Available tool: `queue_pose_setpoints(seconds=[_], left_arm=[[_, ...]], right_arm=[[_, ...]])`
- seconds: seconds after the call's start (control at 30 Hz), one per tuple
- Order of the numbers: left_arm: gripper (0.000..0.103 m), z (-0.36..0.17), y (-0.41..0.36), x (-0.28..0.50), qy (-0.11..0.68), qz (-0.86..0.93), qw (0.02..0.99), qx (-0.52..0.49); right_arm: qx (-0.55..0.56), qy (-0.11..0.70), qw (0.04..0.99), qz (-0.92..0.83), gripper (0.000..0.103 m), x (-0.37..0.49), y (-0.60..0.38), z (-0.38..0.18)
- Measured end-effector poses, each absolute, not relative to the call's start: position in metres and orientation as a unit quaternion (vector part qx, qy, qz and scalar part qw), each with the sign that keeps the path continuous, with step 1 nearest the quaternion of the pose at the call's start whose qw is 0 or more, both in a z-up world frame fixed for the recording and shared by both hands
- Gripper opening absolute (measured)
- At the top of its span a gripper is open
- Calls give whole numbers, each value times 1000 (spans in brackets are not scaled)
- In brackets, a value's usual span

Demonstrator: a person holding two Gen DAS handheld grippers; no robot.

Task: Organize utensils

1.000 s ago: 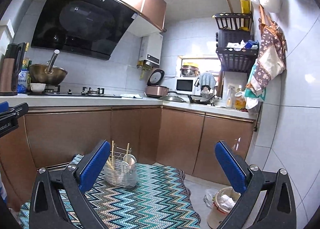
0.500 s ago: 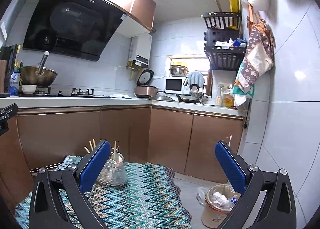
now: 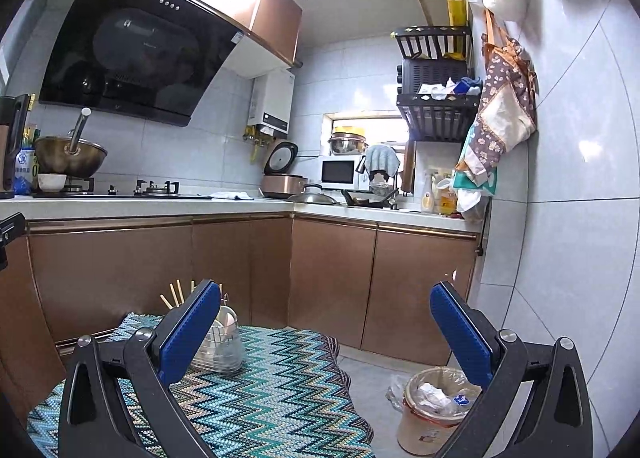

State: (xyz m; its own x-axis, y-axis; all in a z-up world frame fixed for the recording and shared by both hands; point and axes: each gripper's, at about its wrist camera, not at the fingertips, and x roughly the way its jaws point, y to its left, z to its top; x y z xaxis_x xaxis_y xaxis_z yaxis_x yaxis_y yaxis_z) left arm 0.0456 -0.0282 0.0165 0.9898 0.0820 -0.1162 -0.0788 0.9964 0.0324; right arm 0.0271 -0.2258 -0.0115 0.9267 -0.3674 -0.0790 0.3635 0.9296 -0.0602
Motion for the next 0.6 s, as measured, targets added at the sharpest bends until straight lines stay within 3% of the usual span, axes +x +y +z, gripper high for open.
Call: queue_pose_setpoints(seconds=[0.6], left_arm=[[75,22,-23,31,37,46,998,14]], right_arm=[[-23,24,982,-186,103,14,-222,-4]])
